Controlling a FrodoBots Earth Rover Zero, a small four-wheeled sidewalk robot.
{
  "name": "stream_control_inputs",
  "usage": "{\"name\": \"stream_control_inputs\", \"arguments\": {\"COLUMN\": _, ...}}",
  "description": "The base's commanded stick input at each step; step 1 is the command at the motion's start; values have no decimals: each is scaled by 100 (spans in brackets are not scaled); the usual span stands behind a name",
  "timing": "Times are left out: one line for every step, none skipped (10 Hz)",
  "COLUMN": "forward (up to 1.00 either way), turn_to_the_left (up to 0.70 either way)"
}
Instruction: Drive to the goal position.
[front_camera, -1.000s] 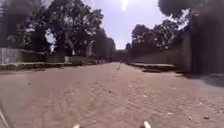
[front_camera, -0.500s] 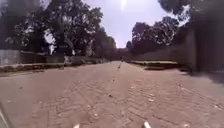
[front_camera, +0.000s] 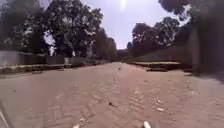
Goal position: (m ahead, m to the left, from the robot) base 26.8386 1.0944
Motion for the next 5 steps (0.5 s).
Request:
{"name": "stream_control_inputs", "arguments": {"forward": 70, "turn_to_the_left": -35}}
{"name": "stream_control_inputs", "arguments": {"forward": 70, "turn_to_the_left": -35}}
{"name": "stream_control_inputs", "arguments": {"forward": 70, "turn_to_the_left": -35}}
{"name": "stream_control_inputs", "arguments": {"forward": 70, "turn_to_the_left": -35}}
{"name": "stream_control_inputs", "arguments": {"forward": 70, "turn_to_the_left": -35}}
